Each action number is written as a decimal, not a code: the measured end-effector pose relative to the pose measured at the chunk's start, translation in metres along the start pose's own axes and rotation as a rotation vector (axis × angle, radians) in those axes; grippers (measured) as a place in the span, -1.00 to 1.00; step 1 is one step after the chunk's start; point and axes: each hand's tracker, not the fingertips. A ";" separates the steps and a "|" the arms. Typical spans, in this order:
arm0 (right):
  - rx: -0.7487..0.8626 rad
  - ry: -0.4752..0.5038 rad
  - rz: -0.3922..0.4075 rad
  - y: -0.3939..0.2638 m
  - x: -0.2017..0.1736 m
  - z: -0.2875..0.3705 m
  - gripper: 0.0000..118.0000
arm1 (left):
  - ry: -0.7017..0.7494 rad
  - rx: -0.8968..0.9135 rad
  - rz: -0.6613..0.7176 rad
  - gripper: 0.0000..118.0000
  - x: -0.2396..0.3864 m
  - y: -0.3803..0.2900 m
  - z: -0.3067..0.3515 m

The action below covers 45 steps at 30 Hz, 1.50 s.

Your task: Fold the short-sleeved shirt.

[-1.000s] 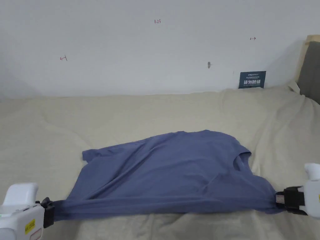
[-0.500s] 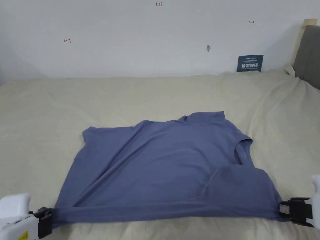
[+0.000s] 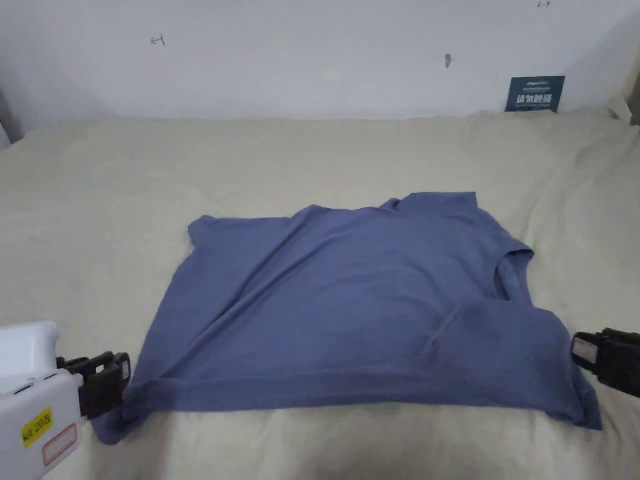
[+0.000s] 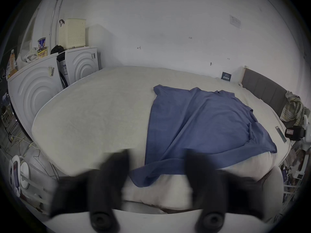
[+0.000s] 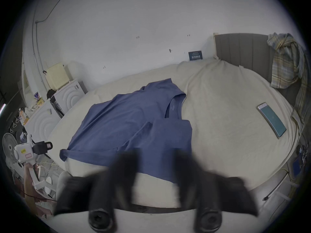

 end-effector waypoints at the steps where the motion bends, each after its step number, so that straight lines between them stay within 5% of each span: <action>1: 0.009 -0.011 -0.002 -0.001 -0.002 0.002 -0.98 | 0.010 -0.002 -0.005 -0.86 0.001 -0.003 0.001; 10: -0.019 0.033 0.007 -0.003 0.002 -0.002 -1.00 | 0.045 -0.040 0.037 -0.99 -0.020 -0.022 -0.007; 11: -0.021 0.031 0.002 -0.004 0.003 -0.003 -1.00 | 0.036 -0.042 0.042 -0.86 -0.027 -0.024 -0.016; 13: -0.029 0.031 -0.005 -0.005 0.004 -0.007 -1.00 | 0.017 -0.065 0.020 0.21 -0.029 -0.024 -0.028; 14: -0.033 0.034 -0.008 -0.006 0.005 -0.009 -1.00 | 0.011 -0.074 0.000 0.56 -0.029 -0.026 -0.034; 19: -0.059 0.012 -0.018 -0.011 0.012 -0.016 -1.00 | -0.029 -0.102 0.096 0.63 -0.035 -0.031 -0.059; 20: -0.066 0.013 -0.030 -0.013 0.015 -0.017 -1.00 | -0.041 -0.111 0.105 0.61 -0.034 -0.031 -0.063; 21: -0.074 0.015 -0.041 -0.013 0.017 -0.018 -1.00 | -0.047 -0.138 0.105 0.35 -0.033 -0.032 -0.066; 22: -0.081 0.013 -0.050 -0.014 0.020 -0.020 -1.00 | -0.063 -0.154 0.088 -0.14 -0.030 -0.033 -0.070; 23: -0.084 0.012 -0.054 -0.015 0.022 -0.020 -1.00 | -0.058 -0.157 0.077 -0.89 -0.027 -0.033 -0.070; 24: -0.086 0.007 -0.057 -0.016 0.023 -0.021 -1.00 | -0.067 -0.194 0.044 -1.00 -0.023 -0.033 -0.074; 29: -0.101 -0.009 -0.052 -0.019 0.033 -0.020 -1.00 | -0.022 -0.158 0.046 -1.00 -0.017 -0.033 -0.069; 30: -0.106 -0.007 -0.040 -0.019 0.034 -0.020 -0.77 | -0.019 -0.158 0.043 -1.00 -0.018 -0.031 -0.068; 32: -0.114 -0.021 -0.021 -0.019 0.038 -0.022 0.05 | -0.013 -0.158 0.036 -1.00 -0.019 -0.030 -0.066; 34: -0.133 -0.024 -0.021 -0.021 0.045 -0.029 0.22 | -0.017 -0.151 0.030 -1.00 -0.019 -0.024 -0.062; 35: -0.132 -0.022 -0.030 -0.023 0.048 -0.031 0.62 | -0.016 -0.149 0.025 -1.00 -0.018 -0.021 -0.060; 36: -0.119 -0.025 -0.034 -0.023 0.046 -0.032 0.69 | -0.011 -0.147 0.017 -1.00 -0.017 -0.020 -0.058; 41: -0.180 0.005 -0.052 -0.028 0.050 -0.054 0.68 | -0.007 -0.140 0.011 -1.00 -0.017 -0.019 -0.060; 42: -0.193 0.014 -0.035 -0.031 0.050 -0.059 0.55 | -0.008 -0.143 0.012 -1.00 -0.018 -0.019 -0.060; 43: -0.211 0.018 -0.029 -0.034 0.050 -0.065 0.36 | -0.007 -0.144 0.012 -1.00 -0.017 -0.019 -0.060; 44: -0.222 0.016 -0.036 -0.036 0.050 -0.070 -0.16 | -0.004 -0.149 0.013 -1.00 -0.017 -0.019 -0.060; 45: -0.246 -0.010 -0.042 -0.039 0.050 -0.076 -0.95 | -0.003 -0.150 0.014 -1.00 -0.018 -0.020 -0.060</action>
